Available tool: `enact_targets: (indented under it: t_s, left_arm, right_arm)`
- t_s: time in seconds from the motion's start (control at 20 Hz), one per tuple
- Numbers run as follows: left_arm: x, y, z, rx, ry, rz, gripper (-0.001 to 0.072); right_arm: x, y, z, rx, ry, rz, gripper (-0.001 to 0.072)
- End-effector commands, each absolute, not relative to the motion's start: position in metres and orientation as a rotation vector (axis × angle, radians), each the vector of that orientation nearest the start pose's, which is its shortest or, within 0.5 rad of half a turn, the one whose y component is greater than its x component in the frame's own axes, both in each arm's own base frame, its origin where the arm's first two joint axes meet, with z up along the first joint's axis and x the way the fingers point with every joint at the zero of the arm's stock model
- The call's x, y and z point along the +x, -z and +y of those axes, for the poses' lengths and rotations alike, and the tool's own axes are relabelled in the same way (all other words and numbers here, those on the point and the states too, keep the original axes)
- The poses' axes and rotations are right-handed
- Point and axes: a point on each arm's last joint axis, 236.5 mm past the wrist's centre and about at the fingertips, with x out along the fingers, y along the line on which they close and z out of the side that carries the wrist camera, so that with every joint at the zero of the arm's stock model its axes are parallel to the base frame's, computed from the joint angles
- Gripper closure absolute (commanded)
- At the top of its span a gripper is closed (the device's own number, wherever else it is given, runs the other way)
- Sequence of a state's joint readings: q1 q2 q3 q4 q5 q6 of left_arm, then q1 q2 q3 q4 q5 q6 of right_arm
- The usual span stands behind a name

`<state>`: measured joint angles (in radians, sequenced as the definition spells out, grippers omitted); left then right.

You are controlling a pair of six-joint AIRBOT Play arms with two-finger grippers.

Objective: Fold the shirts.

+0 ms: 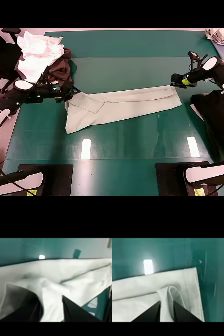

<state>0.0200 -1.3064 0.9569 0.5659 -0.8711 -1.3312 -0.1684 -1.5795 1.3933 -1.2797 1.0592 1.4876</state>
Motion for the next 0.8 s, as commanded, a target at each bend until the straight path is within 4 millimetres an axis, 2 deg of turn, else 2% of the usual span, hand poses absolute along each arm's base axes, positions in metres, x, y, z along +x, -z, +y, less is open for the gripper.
enact_targets:
  t_s: [0.0, 0.05, 0.1, 0.15, 0.25, 0.35, 0.4, 0.45, 0.5, 0.6, 0.65, 0.75]
  left_arm:
    - [0.414, -0.057, -0.147, -0.765, 0.491, 1.053, 0.0221]
    - [0.410, -0.072, -0.145, -0.722, 0.534, 1.071, 0.0226]
    - [0.401, -0.080, -0.140, -0.650, 0.563, 1.106, 0.0226]
    - [0.391, -0.081, -0.132, -0.555, 0.565, 1.160, 0.0226]
    - [0.371, -0.073, -0.101, -0.380, 0.471, 1.287, 0.0226]
    - [0.363, -0.077, -0.091, -0.356, 0.425, 1.332, 0.0226]
    - [0.362, -0.085, -0.097, -0.385, 0.436, 1.317, 0.0226]
    - [0.362, -0.091, -0.108, -0.372, 0.460, 1.294, 0.0226]
    - [0.363, -0.094, -0.120, -0.338, 0.479, 1.275, 0.0227]
    - [0.362, -0.088, -0.145, -0.238, 0.495, 1.263, 0.0228]
    - [0.363, -0.083, -0.154, -0.180, 0.474, 1.253, 0.0228]
    - [0.370, -0.078, -0.166, -0.105, 0.430, 1.215, 0.0228]
  right_arm:
    - [0.458, 0.015, -0.020, 0.253, -0.075, 1.236, 0.0432]
    - [0.454, 0.006, -0.025, 0.244, -0.067, 1.226, 0.0295]
    - [0.452, -0.005, -0.029, 0.246, -0.060, 1.206, 0.0190]
    - [0.448, -0.013, -0.033, 0.247, -0.050, 1.186, 0.0156]
    - [0.434, -0.016, -0.044, 0.267, -0.023, 1.185, 0.0155]
    - [0.415, -0.008, -0.055, 0.296, 0.006, 1.213, 0.0117]
    - [0.407, -0.003, -0.057, 0.307, 0.015, 1.222, 0.0115]
    - [0.400, 0.001, -0.059, 0.317, 0.025, 1.231, 0.0033]
    - [0.394, 0.004, -0.057, 0.341, 0.013, 1.236, -0.0003]
    - [0.394, 0.003, -0.038, 0.427, -0.111, 1.226, -0.0003]
    - [0.395, 0.001, -0.035, 0.455, -0.152, 1.227, -0.0003]
    - [0.403, 0.000, -0.041, 0.455, -0.165, 1.241, -0.0003]
